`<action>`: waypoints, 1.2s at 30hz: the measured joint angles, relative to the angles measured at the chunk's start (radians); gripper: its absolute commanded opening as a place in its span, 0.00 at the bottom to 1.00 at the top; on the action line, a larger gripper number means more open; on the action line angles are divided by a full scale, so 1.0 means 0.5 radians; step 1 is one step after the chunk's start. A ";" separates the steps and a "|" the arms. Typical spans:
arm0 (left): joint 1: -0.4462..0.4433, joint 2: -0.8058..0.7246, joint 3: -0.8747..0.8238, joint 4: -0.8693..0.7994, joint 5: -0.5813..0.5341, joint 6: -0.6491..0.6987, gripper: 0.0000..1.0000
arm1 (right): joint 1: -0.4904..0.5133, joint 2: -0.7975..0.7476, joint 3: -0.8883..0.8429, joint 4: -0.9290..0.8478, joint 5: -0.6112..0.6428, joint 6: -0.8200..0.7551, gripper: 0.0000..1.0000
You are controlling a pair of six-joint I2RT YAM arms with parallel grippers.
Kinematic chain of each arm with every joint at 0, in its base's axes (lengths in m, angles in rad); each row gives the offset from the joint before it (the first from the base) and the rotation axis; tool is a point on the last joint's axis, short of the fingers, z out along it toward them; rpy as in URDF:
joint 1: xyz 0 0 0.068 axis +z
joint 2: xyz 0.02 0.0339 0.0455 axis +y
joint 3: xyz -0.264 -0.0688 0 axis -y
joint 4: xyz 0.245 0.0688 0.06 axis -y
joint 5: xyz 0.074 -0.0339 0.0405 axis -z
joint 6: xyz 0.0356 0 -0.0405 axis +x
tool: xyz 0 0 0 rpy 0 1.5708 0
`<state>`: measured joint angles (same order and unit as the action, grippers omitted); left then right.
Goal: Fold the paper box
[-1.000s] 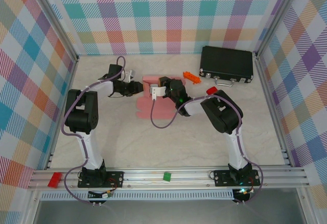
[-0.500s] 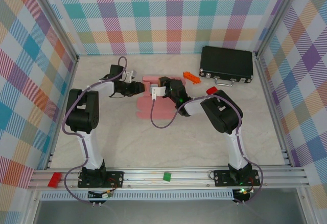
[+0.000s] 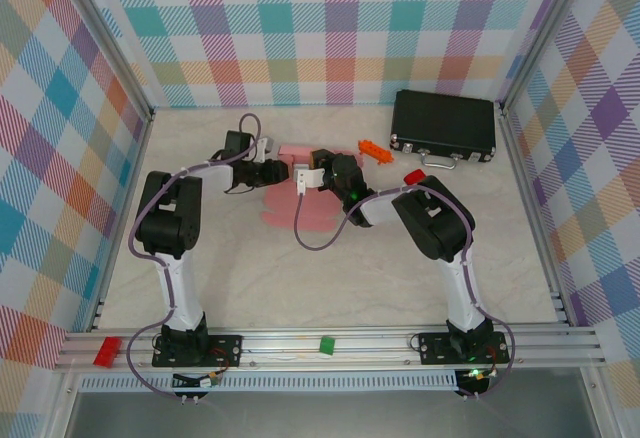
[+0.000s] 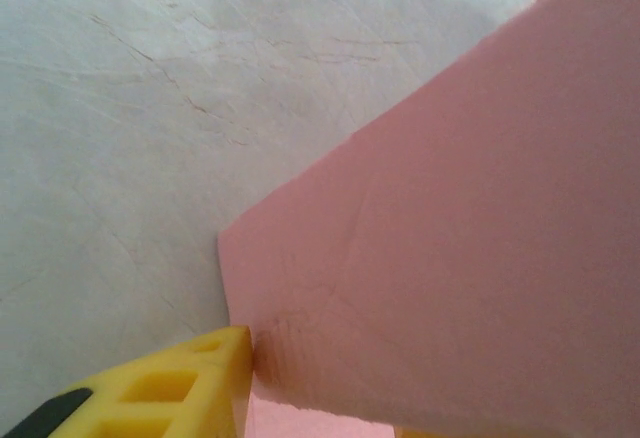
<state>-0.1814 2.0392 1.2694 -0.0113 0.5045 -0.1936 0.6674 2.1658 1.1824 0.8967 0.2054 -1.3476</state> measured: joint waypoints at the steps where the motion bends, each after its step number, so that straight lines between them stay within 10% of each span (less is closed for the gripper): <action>1: -0.001 0.000 -0.011 0.030 -0.015 -0.004 0.36 | 0.000 0.000 0.000 0.000 0.000 0.000 0.14; 36: -0.066 -0.064 -0.194 0.462 -0.317 0.054 0.31 | 0.002 0.009 0.011 0.001 0.002 0.001 0.14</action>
<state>-0.2146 2.0071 1.1725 0.2195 0.3458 -0.1665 0.6682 2.1704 1.1877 0.8970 0.2062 -1.3472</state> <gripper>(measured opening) 0.323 0.137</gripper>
